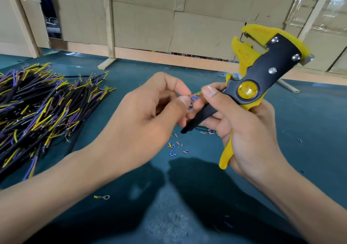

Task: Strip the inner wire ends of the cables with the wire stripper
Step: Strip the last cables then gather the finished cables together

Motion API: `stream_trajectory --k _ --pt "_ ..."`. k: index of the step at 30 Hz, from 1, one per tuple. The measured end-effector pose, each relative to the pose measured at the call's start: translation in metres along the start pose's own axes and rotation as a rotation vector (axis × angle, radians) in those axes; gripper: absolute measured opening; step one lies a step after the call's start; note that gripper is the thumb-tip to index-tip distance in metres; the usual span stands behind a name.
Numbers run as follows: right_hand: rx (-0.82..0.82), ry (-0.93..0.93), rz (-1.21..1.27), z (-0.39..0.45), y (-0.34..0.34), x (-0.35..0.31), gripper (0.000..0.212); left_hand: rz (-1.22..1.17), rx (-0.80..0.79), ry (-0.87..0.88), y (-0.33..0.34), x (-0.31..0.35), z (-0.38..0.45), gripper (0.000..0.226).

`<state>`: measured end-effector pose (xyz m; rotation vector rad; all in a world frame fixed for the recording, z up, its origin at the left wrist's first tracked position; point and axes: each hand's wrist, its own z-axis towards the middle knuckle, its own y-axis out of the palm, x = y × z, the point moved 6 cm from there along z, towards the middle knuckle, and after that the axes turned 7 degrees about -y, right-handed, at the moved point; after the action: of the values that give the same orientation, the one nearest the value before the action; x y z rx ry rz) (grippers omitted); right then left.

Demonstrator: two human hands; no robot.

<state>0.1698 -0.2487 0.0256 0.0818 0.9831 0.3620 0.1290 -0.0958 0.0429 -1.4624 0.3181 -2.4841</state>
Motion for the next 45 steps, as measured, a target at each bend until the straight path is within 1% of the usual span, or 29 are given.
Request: stream_trajectory --k 2,4,6,8,11,13,15,17,19,21,23,25,28,30,32,36,41,45 --pt "-0.003 0.005 -0.023 0.0 0.0 0.001 0.01 -0.206 -0.01 -0.06 0.0 -0.005 0.003 0.002" --pt "-0.013 0.006 -0.074 -0.001 0.001 0.002 0.011 -0.356 -0.012 -0.103 0.0 -0.009 0.006 0.004" --pt "-0.016 0.016 -0.117 -0.002 0.001 0.003 0.013 -0.425 -0.023 -0.117 0.001 -0.01 0.008 0.005" --pt "-0.018 0.033 -0.159 -0.002 0.002 0.006 0.019 -0.454 -0.048 -0.101 0.003 -0.011 0.007 0.006" --pt "-0.011 0.097 -0.144 -0.005 0.007 0.014 0.024 -0.413 -0.093 -0.017 0.008 -0.007 0.003 0.007" --pt "-0.005 0.122 -0.146 -0.007 0.008 0.016 0.023 -0.318 -0.101 0.028 0.008 -0.004 0.002 0.007" --pt "0.009 0.116 -0.116 -0.007 0.006 0.015 0.018 -0.109 -0.052 0.08 0.0 -0.003 0.002 0.007" --pt "-0.009 0.102 -0.022 -0.005 0.004 0.011 0.015 0.128 0.048 0.156 -0.012 0.0 0.003 0.007" --pt "-0.118 0.099 0.097 -0.004 0.008 0.007 0.013 0.254 0.157 0.212 -0.023 0.003 0.004 0.009" --pt "-0.284 0.122 0.171 -0.006 0.016 0.005 0.011 0.301 0.249 0.253 -0.03 0.006 0.004 0.013" --pt "-0.395 0.161 0.159 -0.01 0.021 0.007 0.01 0.303 0.299 0.29 -0.033 0.009 0.003 0.017" --pt "-0.455 0.189 0.115 -0.016 0.025 0.012 0.007 0.254 0.293 0.322 -0.033 0.011 0.001 0.021" --pt "-0.522 0.212 0.124 -0.021 0.028 0.014 0.006 0.133 0.246 0.345 -0.031 0.013 0.0 0.023" --pt "-0.556 0.221 0.14 -0.021 0.028 0.013 0.005 0.092 0.238 0.349 -0.031 0.013 0.0 0.022" --pt "-0.584 0.22 0.135 -0.021 0.028 0.011 0.009 0.036 0.23 0.351 -0.032 0.013 0.001 0.021" --pt "-0.587 0.211 0.062 -0.019 0.026 0.009 0.009 -0.072 0.216 0.331 -0.034 0.015 0.002 0.017" --pt "-0.578 0.23 0.024 -0.021 0.027 0.01 0.01 -0.056 0.165 0.348 -0.028 0.017 0.0 0.02" --pt "-0.564 0.233 0.027 -0.021 0.028 0.009 0.01 -0.034 0.18 0.35 -0.028 0.018 -0.003 0.019"
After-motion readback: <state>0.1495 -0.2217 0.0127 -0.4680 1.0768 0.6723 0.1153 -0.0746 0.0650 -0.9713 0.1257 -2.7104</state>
